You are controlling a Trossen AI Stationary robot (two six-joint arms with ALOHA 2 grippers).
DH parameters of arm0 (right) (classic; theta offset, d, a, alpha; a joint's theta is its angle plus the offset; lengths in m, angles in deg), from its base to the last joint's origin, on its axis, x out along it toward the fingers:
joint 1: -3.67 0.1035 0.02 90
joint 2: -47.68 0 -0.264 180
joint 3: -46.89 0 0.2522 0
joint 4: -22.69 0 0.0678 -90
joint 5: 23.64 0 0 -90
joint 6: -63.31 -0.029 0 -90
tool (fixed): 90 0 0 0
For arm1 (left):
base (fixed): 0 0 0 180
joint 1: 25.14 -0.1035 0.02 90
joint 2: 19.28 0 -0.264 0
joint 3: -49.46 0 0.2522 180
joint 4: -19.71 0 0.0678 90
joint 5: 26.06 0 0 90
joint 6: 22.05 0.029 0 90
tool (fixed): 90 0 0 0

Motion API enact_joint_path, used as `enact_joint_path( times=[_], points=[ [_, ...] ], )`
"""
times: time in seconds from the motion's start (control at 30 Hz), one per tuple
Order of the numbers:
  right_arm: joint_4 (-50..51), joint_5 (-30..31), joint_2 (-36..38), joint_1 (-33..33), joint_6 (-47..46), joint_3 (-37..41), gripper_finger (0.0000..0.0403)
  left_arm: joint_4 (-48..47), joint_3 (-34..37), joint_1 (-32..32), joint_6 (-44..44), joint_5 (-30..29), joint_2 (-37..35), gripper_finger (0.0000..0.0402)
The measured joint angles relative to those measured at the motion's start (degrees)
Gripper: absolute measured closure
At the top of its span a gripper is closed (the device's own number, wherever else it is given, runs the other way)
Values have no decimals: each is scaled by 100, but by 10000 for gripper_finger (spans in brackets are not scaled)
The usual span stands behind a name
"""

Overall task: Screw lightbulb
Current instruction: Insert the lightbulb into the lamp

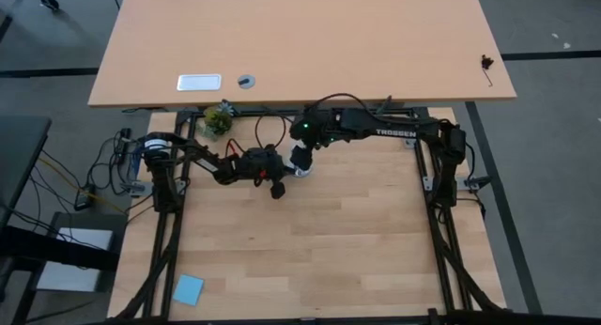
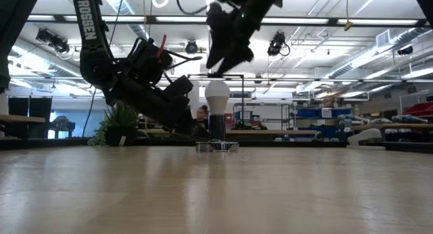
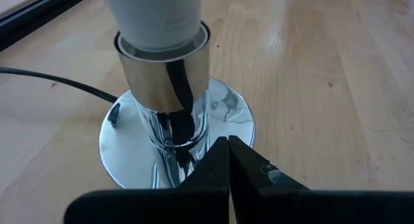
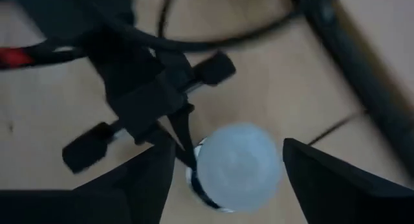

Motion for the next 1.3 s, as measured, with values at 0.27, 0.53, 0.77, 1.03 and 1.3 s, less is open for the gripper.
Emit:
enact_joint_path(
  times=[0.27,0.53,0.77,1.03,1.3],
  points=[
    [96,-624,-17,-35,1795,-89,78,4,0,0,-2,0,0,401],
    [270,-624,-233,-186,2341,-90,79,7,0,0,-6,0,-2,401],
    [312,-618,-342,-203,2430,-88,80,10,2,0,-7,2,-3,401],
    [327,-519,-587,-196,2021,-109,104,-15,1,0,-7,0,-4,401],
    [376,-190,-569,-190,-239,-103,113,-14,2,0,-7,0,-4,401]
  ],
)
